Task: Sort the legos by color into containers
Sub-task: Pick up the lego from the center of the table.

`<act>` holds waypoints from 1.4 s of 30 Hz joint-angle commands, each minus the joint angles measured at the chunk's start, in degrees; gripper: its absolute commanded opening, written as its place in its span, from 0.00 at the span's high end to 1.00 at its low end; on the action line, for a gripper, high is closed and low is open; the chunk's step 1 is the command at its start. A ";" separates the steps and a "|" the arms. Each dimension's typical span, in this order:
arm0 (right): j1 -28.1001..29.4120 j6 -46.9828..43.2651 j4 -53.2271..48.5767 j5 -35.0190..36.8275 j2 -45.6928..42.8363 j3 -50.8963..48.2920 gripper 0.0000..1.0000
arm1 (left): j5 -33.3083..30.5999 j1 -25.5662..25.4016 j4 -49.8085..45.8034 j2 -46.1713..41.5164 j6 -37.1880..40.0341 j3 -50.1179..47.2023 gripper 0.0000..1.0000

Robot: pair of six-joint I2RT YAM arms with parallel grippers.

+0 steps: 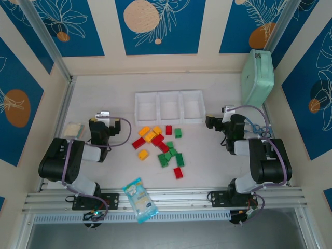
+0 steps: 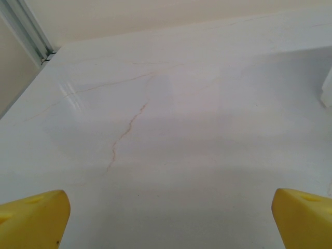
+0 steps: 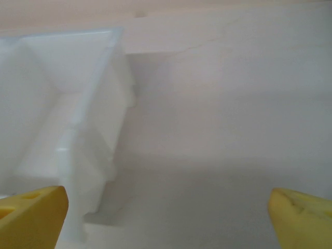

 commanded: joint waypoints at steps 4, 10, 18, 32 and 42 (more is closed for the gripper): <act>-1.43 24.26 -45.82 -1.88 -22.19 15.98 0.01 | -7.82 -6.41 -36.59 -24.46 -7.30 11.21 0.01; 3.42 33.64 -69.02 -16.36 -20.37 24.53 0.00 | 1.97 -10.20 -71.64 -31.16 -26.77 24.37 0.01; 24.27 37.38 -77.30 -4.47 -14.42 26.20 0.05 | 3.92 -18.39 -93.31 -34.39 -30.26 29.21 0.01; 31.74 35.12 -73.07 2.17 6.59 35.36 0.19 | 12.86 -18.77 -93.91 -49.38 -35.81 16.95 0.01; 33.30 30.85 -74.96 4.26 15.44 43.47 0.21 | 11.39 -18.79 -93.59 -57.75 -37.54 14.71 0.01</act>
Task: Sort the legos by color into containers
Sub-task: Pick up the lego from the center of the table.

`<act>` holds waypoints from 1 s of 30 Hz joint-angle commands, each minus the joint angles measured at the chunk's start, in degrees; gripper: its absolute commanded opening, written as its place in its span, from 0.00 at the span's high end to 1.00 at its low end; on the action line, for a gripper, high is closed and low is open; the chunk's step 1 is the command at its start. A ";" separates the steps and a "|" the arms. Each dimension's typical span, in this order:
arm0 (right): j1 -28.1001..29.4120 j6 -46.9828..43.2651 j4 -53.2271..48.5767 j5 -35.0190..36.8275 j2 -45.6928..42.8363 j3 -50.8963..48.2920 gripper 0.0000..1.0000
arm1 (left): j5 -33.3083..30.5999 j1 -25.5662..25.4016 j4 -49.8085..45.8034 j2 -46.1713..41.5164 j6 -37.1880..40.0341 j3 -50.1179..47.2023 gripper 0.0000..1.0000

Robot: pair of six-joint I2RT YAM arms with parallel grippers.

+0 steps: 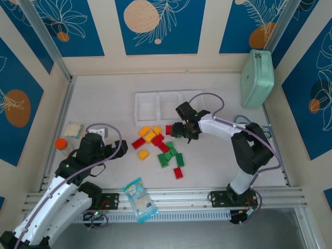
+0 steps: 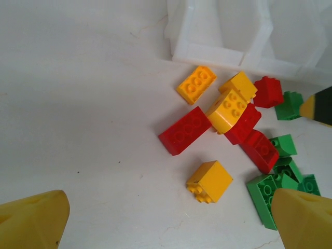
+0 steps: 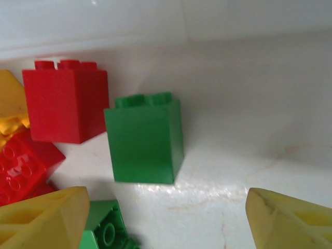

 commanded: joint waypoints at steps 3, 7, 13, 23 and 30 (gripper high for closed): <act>0.98 -3.23 -3.01 2.16 4.25 5.27 0.22 | -0.05 -0.30 -1.30 -1.44 -0.47 0.67 0.01; 1.18 -4.61 -4.91 3.46 6.95 7.94 0.29 | -0.18 -0.26 -3.79 -1.10 0.08 2.94 0.01; 1.63 -6.04 -5.80 4.94 8.28 8.58 0.39 | -0.37 -0.24 -5.89 -1.27 1.20 5.79 0.01; 1.81 -8.10 -6.37 5.48 8.06 7.94 0.63 | -1.37 -0.26 -6.04 -1.27 2.61 6.50 0.01; 2.70 -15.27 -7.60 1.70 -0.83 7.92 0.75 | -0.58 -0.26 -6.00 -2.56 3.36 7.02 0.01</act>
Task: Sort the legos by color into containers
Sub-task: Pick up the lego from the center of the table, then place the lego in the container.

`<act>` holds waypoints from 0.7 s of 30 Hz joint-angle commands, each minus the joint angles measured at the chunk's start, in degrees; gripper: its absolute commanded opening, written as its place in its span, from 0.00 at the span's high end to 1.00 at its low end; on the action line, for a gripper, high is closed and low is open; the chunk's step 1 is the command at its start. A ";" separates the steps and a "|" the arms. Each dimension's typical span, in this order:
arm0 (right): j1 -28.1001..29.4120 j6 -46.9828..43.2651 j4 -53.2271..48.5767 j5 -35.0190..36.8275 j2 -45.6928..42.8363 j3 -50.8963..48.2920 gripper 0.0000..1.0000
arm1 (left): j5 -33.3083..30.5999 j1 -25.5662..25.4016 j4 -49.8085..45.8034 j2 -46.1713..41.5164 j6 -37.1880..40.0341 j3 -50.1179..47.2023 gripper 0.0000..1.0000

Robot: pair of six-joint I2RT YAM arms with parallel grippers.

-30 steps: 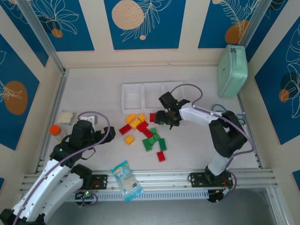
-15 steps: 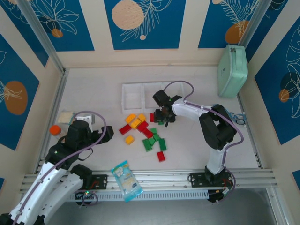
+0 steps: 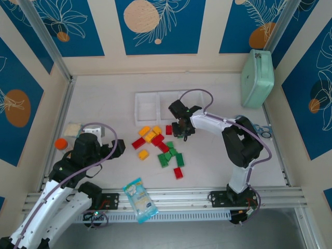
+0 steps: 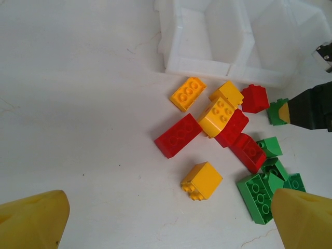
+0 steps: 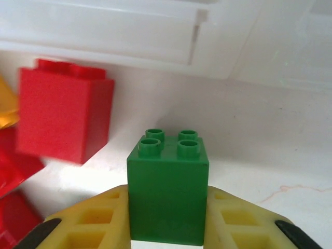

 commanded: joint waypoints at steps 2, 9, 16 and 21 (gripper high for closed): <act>-0.22 -6.41 -2.30 -3.07 -8.88 1.16 0.75 | 0.72 -0.29 -1.27 -1.27 2.24 2.79 0.01; -9.79 -12.60 -4.52 -5.33 -14.57 5.40 0.77 | 6.91 -0.28 -0.67 0.42 6.17 4.31 0.01; -19.60 -15.95 -0.79 -11.73 -8.50 10.10 0.77 | 9.75 -0.29 0.11 2.04 7.42 4.04 0.01; -21.78 -17.43 -0.64 -16.50 -0.04 16.33 0.76 | 10.82 -0.26 -0.02 2.17 7.56 3.63 0.01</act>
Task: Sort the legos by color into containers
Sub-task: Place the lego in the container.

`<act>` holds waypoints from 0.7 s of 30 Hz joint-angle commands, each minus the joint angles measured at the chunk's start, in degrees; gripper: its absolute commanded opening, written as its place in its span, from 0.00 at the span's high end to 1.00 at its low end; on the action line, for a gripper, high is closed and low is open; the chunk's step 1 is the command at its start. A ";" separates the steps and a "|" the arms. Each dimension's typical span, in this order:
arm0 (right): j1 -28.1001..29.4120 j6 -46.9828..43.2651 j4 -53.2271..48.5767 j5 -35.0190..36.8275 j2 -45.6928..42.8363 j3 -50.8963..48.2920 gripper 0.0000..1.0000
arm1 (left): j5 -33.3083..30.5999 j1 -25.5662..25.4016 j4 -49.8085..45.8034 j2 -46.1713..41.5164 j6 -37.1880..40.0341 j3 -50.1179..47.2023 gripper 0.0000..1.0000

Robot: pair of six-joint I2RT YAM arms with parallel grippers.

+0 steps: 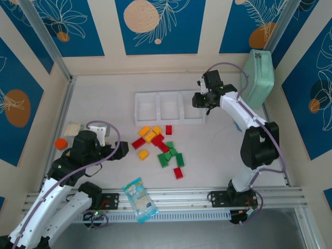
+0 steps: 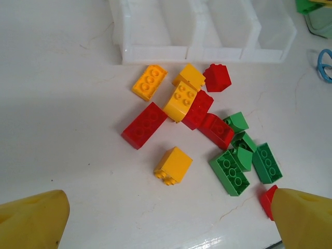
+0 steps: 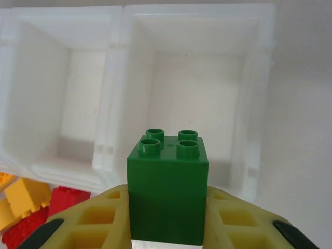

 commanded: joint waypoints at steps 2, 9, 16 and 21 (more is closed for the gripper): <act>-0.29 -2.36 -0.01 -7.24 5.79 5.15 0.76 | 2.43 -0.26 0.74 -0.12 1.63 0.50 0.01; -0.08 -1.10 -1.00 -6.44 10.03 7.98 0.60 | 3.27 -0.30 0.79 -0.20 1.70 0.52 0.01; 1.52 1.94 -4.46 -2.66 5.04 6.45 0.21 | 4.09 -0.29 0.99 1.15 1.83 0.37 0.01; 4.78 6.90 -8.02 -2.79 -5.15 0.04 0.09 | 4.54 -0.37 0.98 1.39 1.66 0.39 0.01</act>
